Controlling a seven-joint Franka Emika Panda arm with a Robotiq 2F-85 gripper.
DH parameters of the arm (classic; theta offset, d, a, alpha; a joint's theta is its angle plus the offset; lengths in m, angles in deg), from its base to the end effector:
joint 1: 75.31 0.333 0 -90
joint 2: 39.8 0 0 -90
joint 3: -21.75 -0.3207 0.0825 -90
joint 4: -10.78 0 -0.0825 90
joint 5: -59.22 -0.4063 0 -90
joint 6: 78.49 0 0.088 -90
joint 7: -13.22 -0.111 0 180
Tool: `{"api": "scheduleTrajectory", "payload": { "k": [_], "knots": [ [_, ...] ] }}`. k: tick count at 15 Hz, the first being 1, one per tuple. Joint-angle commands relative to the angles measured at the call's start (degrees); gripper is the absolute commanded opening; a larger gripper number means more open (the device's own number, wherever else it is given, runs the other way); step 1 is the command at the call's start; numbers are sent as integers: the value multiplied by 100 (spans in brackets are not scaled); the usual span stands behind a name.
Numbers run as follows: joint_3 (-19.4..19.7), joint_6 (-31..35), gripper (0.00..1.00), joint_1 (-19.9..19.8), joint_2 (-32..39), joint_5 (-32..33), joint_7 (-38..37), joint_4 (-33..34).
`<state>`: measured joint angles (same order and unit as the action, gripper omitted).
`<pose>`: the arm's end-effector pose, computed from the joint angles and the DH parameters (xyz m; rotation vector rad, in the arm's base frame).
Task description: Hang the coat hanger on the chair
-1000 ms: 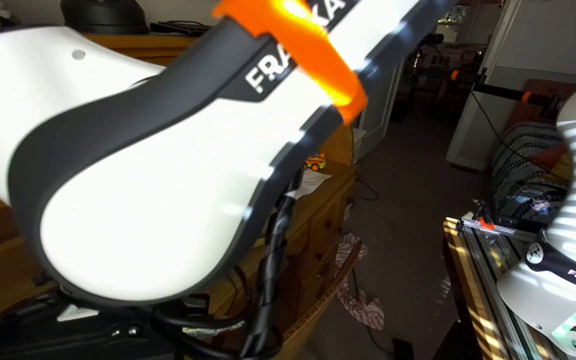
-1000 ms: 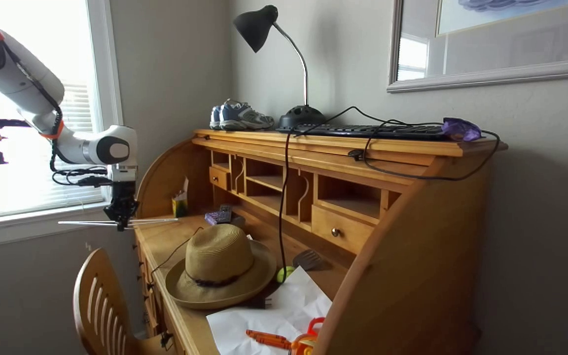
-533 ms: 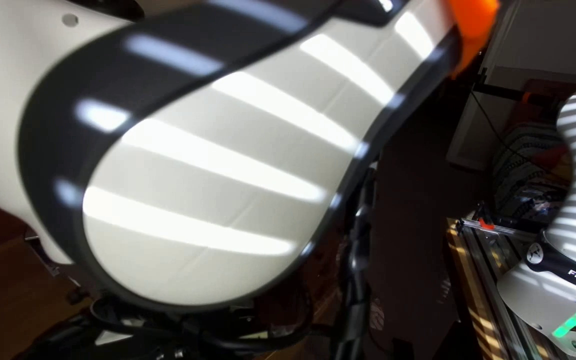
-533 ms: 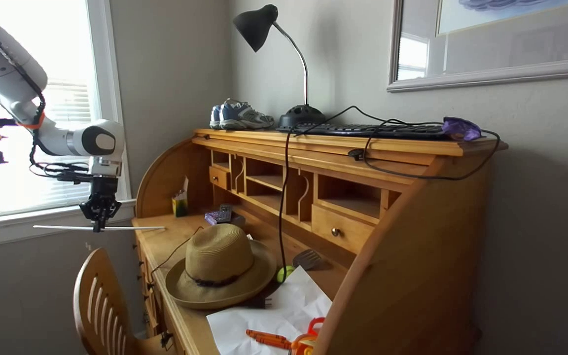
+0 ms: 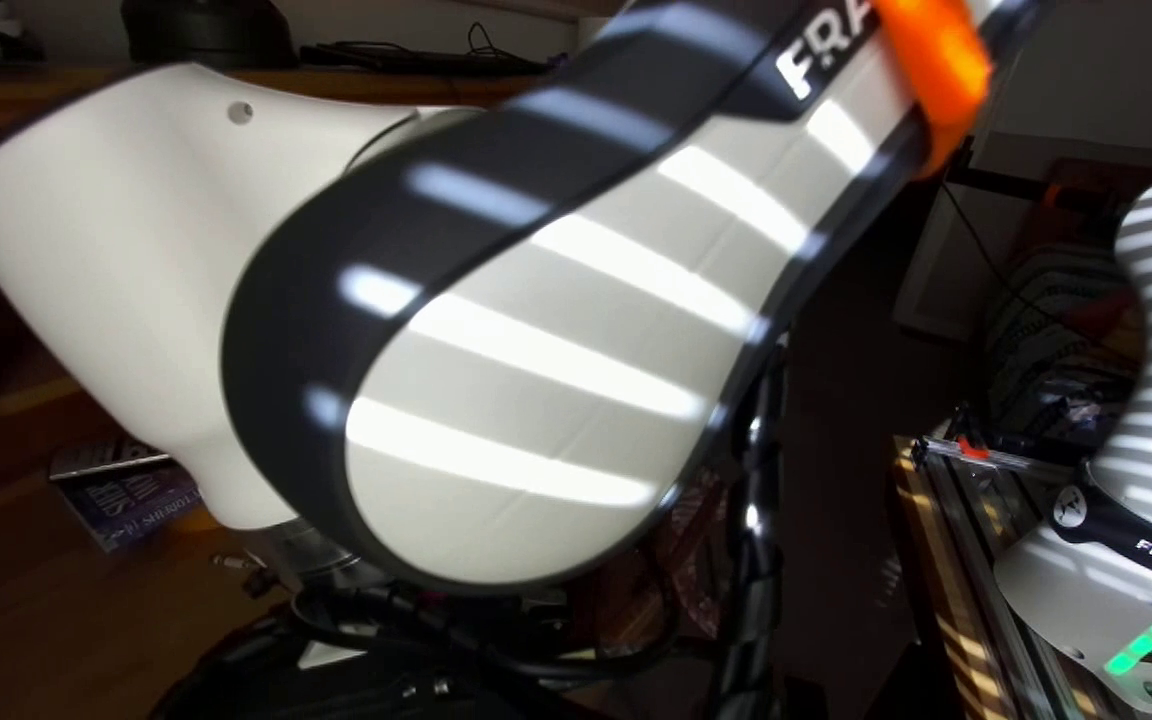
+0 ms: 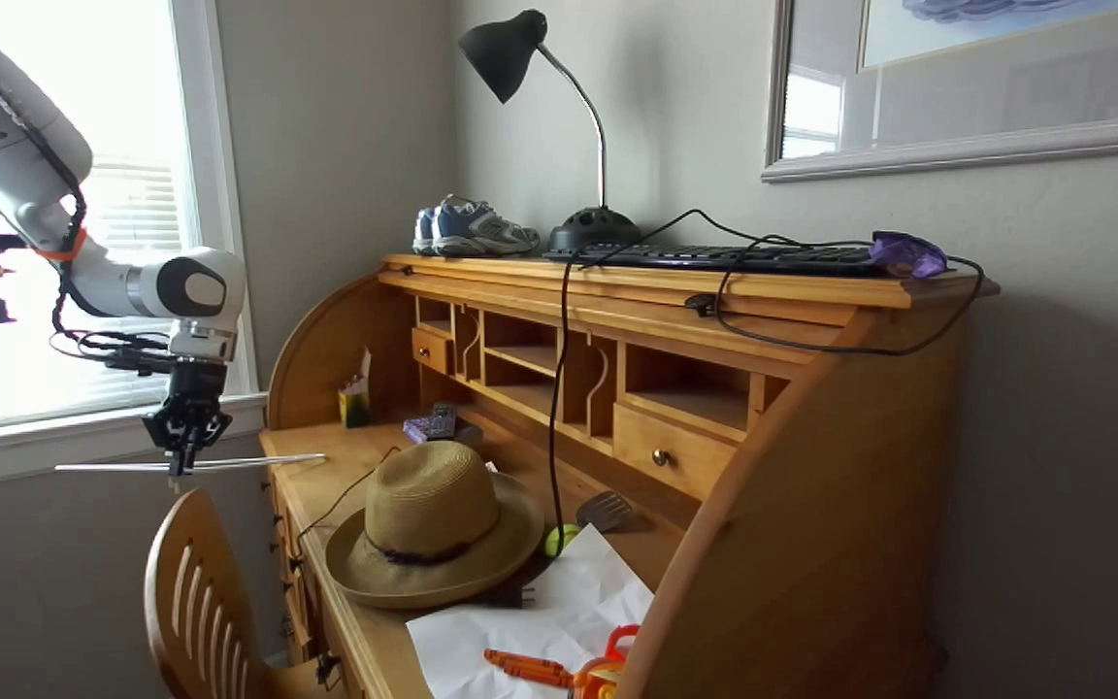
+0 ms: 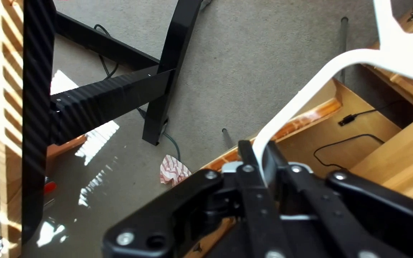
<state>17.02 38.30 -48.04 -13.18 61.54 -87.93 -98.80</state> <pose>0.5144 0.3176 0.2135 2.3460 -1.5792 -0.1981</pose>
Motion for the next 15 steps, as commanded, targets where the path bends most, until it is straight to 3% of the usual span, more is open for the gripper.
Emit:
{"api": "scheduleTrajectory", "payload": {
  "k": [1,11,15],
  "knots": [
    [-120,-106,3,-138,-270,55,-268,-420],
    [-304,-350,3,-288,-450,58,-195,-865],
    [-265,-211,3,-187,-503,696,-182,-939]
  ]
}}
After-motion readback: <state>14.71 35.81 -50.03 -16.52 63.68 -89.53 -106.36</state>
